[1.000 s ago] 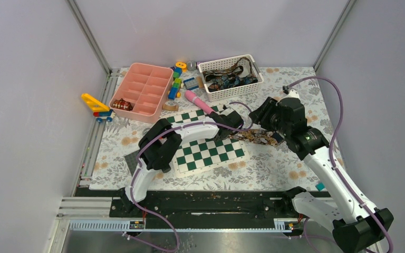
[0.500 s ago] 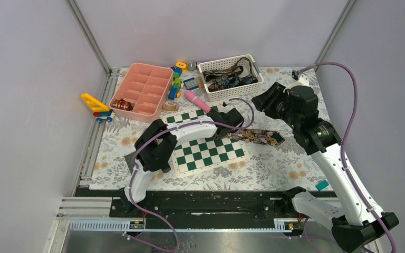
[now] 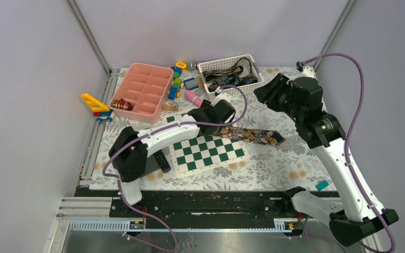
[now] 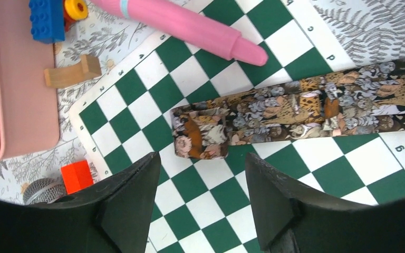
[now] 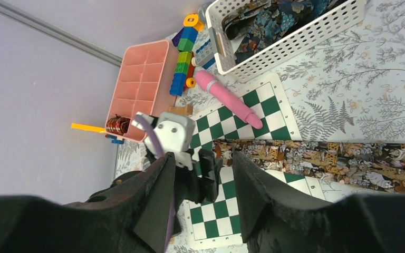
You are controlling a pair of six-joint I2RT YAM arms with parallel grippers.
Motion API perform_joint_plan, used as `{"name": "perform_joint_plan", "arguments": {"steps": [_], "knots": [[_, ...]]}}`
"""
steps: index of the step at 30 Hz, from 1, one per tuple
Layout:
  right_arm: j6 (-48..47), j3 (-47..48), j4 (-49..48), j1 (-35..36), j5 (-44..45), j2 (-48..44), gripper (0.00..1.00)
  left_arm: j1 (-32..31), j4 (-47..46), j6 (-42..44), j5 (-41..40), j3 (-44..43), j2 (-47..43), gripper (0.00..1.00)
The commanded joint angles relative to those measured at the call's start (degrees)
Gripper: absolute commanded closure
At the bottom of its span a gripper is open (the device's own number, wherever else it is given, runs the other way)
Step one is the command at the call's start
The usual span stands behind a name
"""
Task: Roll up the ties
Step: Roll the tie at the center of the board.
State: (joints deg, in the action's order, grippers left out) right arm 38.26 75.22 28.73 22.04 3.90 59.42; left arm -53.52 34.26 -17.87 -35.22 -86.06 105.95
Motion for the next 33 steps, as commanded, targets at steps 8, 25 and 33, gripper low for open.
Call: {"name": "perform_joint_plan", "arguments": {"steps": [8,25,33], "knots": [[3.43,3.20,-0.26,0.12,-12.88,9.64,0.57,9.94,-12.02,-8.07,7.97,19.00,-15.62,0.37],[-1.62,2.20,-8.08,11.93,-17.46,38.83,0.64,26.67,-39.40,-18.53,36.39,37.86,-26.59,0.37],[-0.65,4.74,-11.95,11.97,-21.60,47.39,0.67,26.71,-43.53,-19.71,39.53,38.62,-24.03,0.38]]}}
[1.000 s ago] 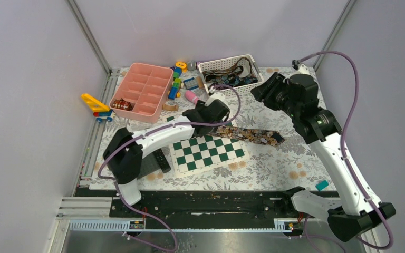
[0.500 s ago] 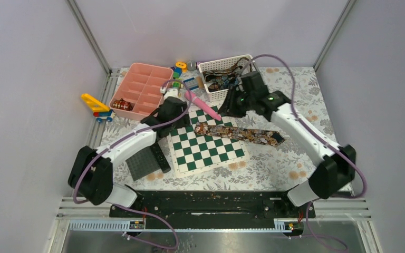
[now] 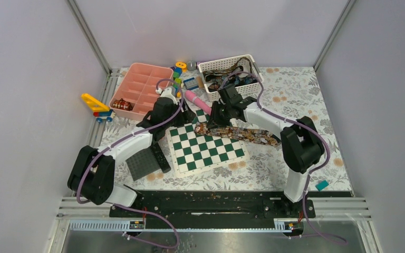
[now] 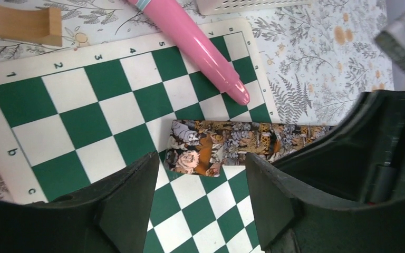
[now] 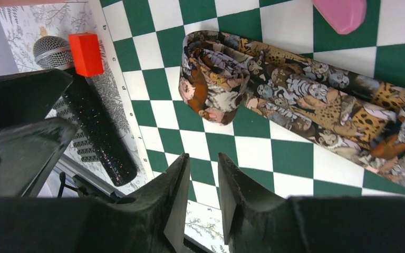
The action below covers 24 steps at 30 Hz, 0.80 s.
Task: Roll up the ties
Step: Roll the tie at the center of the board.
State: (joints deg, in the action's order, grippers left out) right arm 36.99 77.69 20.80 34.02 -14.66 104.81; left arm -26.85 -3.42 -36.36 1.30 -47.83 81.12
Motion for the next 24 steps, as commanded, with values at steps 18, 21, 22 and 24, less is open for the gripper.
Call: {"name": "perform_joint_plan", "arguments": {"steps": [18,21,22,24], "knots": [[1.66,5.87,-4.11,0.04,-4.15,9.41,0.70,0.31,-6.71,-1.18,3.24,0.08,6.79,0.40],[1.85,5.95,-3.84,0.00,-3.09,9.82,0.70,0.31,-7.15,-1.19,3.60,0.28,7.35,0.41],[2.00,5.96,-3.55,0.07,-2.52,9.89,0.70,0.31,-7.33,-1.25,3.82,0.28,7.62,0.41],[2.31,5.82,-3.21,0.08,-1.50,10.04,0.70,0.31,-7.85,-1.15,4.76,0.28,8.21,0.41]]}}
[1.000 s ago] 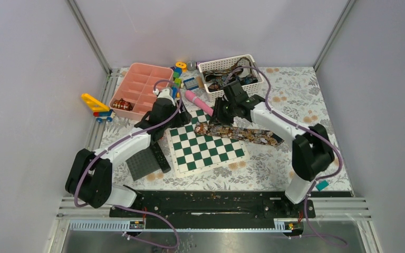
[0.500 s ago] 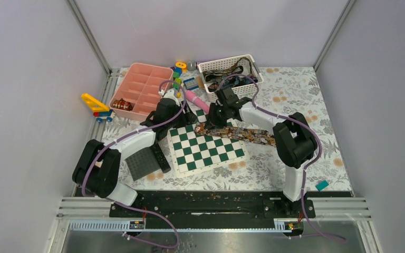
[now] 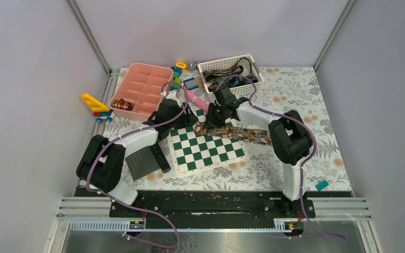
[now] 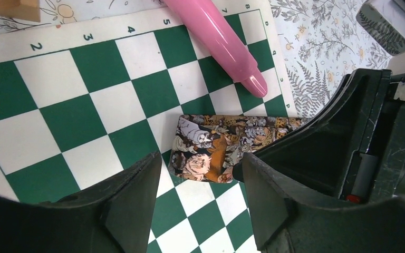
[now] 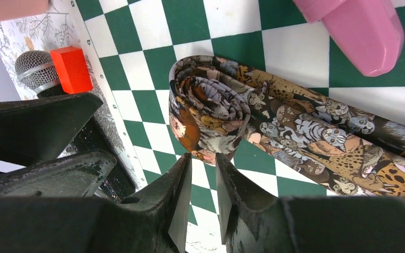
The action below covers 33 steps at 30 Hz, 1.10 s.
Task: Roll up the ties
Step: Roll the tie at the center of the board.
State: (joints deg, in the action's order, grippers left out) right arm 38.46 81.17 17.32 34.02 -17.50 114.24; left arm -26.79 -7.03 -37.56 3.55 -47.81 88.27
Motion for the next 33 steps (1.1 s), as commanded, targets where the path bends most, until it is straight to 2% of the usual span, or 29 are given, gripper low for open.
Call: {"name": "perform_joint_plan", "arguments": {"steps": [1,19,25,33], "knots": [[1.02,2.33,0.45,0.08,1.70,0.79,0.70,0.27,-4.59,0.20,3.04,0.22,1.36,0.41],[3.25,2.50,3.52,-0.03,6.81,2.89,0.70,0.29,-6.65,1.34,5.27,0.24,4.97,0.43],[3.70,2.62,4.77,-0.03,8.02,3.08,0.69,0.19,-10.50,1.12,8.92,0.81,6.60,0.38],[4.25,2.29,5.04,-0.14,8.49,3.10,0.69,0.15,-11.62,1.08,10.17,0.59,8.34,0.38]]}}
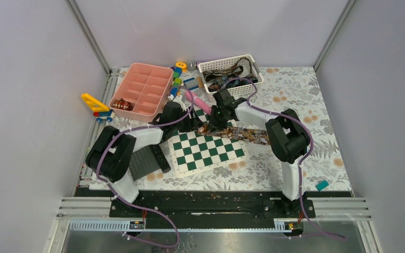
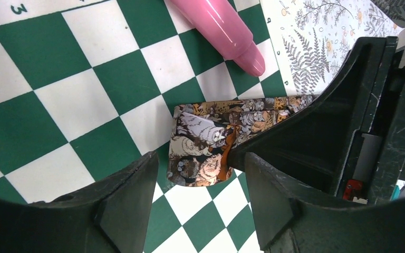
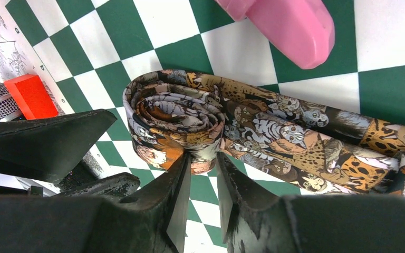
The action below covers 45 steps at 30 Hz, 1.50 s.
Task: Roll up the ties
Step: Roll the tie at the center of the board.
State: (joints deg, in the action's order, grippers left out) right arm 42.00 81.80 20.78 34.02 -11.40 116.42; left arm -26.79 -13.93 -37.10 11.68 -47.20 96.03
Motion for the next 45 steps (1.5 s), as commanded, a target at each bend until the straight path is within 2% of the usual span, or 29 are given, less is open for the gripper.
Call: {"name": "perform_joint_plan", "arguments": {"steps": [1,45], "knots": [[0.79,1.55,1.58,-0.14,2.43,0.85,0.69,0.15,-4.84,0.63,2.17,0.04,0.77,0.38],[1.41,0.46,1.55,-0.62,1.83,0.81,0.69,-0.02,-12.62,1.60,6.32,1.72,8.16,0.42]]}}
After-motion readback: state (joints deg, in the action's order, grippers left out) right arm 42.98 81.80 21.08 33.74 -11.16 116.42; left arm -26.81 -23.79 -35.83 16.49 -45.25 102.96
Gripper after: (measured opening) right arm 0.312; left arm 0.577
